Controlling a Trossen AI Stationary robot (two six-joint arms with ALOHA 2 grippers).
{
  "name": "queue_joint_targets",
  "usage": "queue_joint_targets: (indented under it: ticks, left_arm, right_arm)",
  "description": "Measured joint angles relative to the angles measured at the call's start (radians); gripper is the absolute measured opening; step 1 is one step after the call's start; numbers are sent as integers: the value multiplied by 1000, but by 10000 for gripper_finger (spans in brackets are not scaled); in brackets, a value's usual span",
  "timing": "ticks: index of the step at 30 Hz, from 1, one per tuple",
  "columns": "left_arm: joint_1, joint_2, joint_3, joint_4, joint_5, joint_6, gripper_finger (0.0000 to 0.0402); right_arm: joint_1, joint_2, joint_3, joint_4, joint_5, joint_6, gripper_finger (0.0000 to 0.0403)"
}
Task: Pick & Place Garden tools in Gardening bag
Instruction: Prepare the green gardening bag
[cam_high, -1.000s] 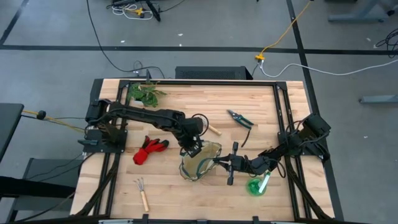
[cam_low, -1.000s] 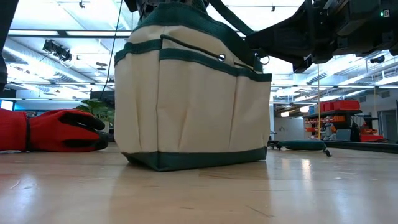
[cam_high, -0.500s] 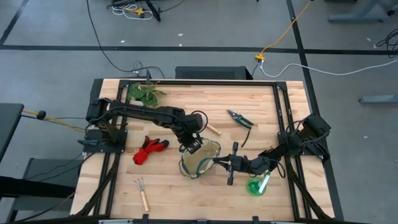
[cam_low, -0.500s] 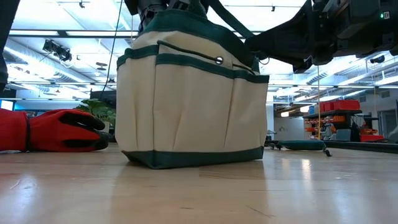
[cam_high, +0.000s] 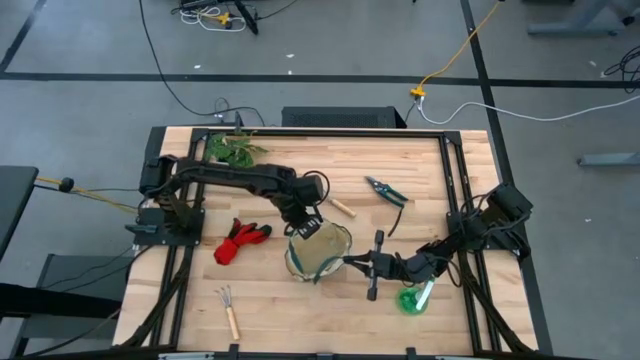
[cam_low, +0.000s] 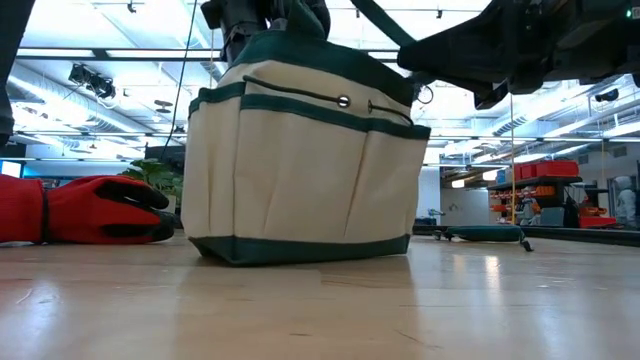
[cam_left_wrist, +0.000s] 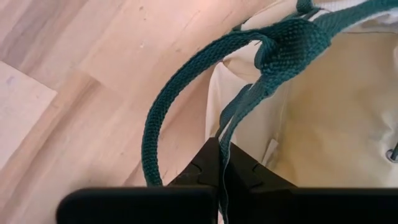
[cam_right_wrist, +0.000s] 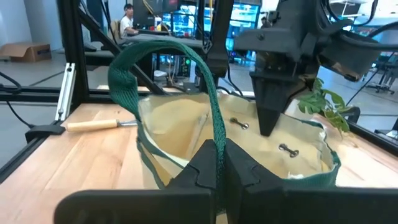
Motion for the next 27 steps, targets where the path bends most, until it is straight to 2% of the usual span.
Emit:
queue_joint_targets:
  ticks: [20, 27]
  left_arm:
    - [74, -1, 0, -47, -19, 62, 5]
    - [100, -1, 0, -76, -22, 82, 6]
  right_arm:
    - [35, -22, 0, -8, 0, -17, 2]
    - [59, -44, 0, -51, 54, -21, 2]
